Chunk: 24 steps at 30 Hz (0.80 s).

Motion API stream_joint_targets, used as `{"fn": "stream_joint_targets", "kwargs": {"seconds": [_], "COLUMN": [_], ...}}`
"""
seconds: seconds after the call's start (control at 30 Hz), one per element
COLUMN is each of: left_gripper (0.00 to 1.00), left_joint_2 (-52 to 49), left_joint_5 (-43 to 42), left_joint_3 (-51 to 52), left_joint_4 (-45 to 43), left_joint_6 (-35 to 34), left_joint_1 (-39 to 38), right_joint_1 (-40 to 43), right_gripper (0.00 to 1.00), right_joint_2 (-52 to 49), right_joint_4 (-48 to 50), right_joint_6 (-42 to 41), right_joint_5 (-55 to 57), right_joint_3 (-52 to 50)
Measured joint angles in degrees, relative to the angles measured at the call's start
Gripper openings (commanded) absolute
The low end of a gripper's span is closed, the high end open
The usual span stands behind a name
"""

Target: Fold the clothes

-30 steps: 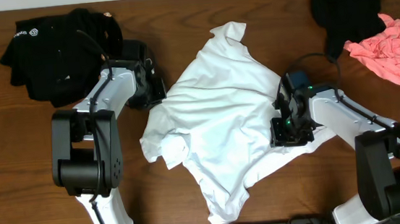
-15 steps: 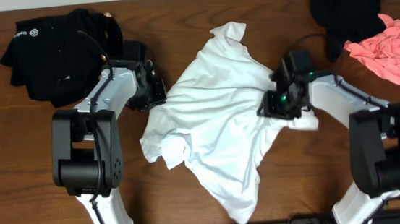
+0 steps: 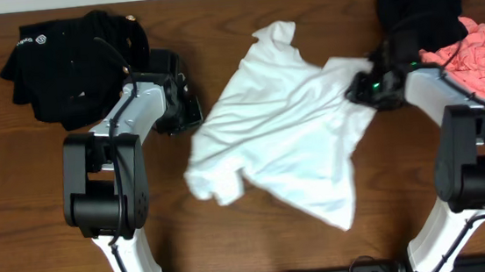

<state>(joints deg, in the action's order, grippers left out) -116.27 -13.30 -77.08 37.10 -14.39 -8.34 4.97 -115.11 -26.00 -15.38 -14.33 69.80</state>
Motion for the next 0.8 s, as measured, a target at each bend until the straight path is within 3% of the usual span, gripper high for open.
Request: {"fn": "stream_joint_targets", "kwargs": {"seconds": [0.13,0.37,0.57,0.8], "left_gripper": [0.36,0.36,0.36,0.36], "left_joint_2": [0.00,0.00,0.00,0.00], "left_joint_5": [0.00,0.00,-0.44,-7.78], "left_joint_3": [0.00,0.00,0.00,0.00], "left_joint_4": [-0.09,-0.57,-0.70,-0.94], "left_joint_6": [0.02,0.02,0.61,4.35], "left_joint_1": [0.00,0.00,0.02,0.04], "right_joint_1": [3.26,4.33,4.20,1.64], "right_gripper": [0.46,0.72,0.92,0.99], "right_joint_2": [-1.46,-3.69,-6.62,-8.20], "right_joint_4": [1.90,-2.47,-18.05,-38.27], "right_joint_6": [4.31,9.79,11.50,14.47], "right_joint_5": [9.40,17.51,16.63,7.69], "right_joint_3": [2.56,7.43,16.46,35.74]}}
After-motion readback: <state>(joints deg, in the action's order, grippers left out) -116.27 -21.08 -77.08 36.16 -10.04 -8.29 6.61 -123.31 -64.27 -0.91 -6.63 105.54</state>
